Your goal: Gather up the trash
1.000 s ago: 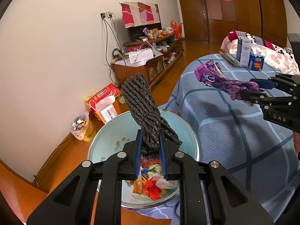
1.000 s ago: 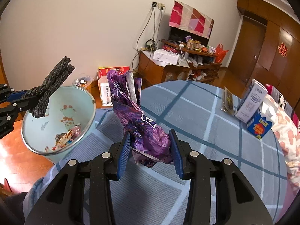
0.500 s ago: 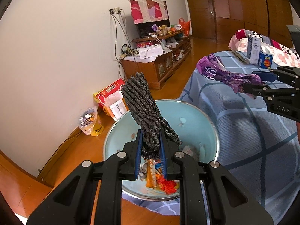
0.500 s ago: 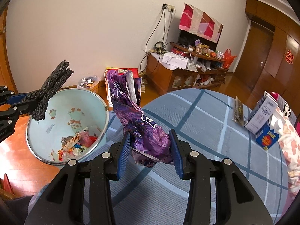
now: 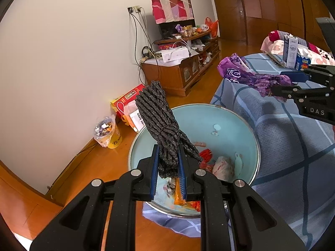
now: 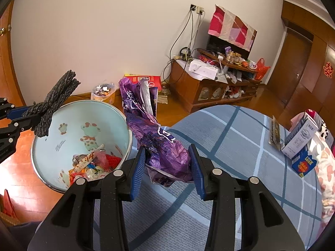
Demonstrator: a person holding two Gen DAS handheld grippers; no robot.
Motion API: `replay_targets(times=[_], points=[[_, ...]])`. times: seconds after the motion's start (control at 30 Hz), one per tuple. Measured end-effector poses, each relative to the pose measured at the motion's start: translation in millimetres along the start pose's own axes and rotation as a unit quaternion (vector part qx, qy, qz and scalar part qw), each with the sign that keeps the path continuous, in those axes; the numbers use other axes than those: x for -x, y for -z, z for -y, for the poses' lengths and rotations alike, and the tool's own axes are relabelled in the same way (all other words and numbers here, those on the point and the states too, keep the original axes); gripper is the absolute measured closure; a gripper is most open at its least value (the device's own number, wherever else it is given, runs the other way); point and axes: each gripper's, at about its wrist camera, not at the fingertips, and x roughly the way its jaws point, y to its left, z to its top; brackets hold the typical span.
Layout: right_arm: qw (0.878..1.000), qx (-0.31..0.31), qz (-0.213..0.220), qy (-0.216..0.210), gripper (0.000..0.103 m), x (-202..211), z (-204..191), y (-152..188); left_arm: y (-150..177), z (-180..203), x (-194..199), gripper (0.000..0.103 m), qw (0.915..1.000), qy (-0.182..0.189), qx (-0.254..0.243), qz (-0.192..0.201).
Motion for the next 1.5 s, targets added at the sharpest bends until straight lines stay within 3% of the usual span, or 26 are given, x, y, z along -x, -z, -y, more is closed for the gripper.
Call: replay_targets(times=[0.67, 0.77, 0.83, 0.97, 1.13, 1.33, 1.5], points=[[0.999, 0.025, -0.002, -0.024, 0.061, -9.4, -24.4, -11.5, 12.8, -15.6, -3.6, 0.085, 0.9999, -0.006, 0.007, -0.013], [0.999, 0.027, 0.002, -0.044, 0.053, -8.4, -28.8, -12.0, 11.5, -15.3, -3.3, 0.079, 0.9998, -0.006, 0.013, -0.014], [0.998, 0.028, 0.011, -0.054, 0.040, -5.6, -30.6, -11.3, 11.1, -17.9, -2.1, 0.061, 0.9997, -0.006, 0.019, -0.012], [0.998, 0.020, 0.016, -0.059, 0.038, -0.4, -29.2, -11.1, 7.3, -20.3, 2.9, 0.054, 0.9995, -0.004, 0.030, -0.003], [0.998, -0.004, 0.033, -0.049, 0.036, 19.2, -15.2, -7.2, -0.7, -25.2, 21.5, 0.026, 0.9980, -0.008, 0.055, 0.030], [0.996, -0.045, 0.072, -0.015, 0.033, 57.4, 11.1, 3.3, -13.6, -30.6, 52.1, 0.013, 0.9930, -0.017, 0.085, 0.081], [0.993, -0.072, 0.097, 0.003, 0.032, 84.0, 29.3, 8.6, -18.5, -29.0, 71.4, 0.013, 0.9892, -0.016, 0.094, 0.111]])
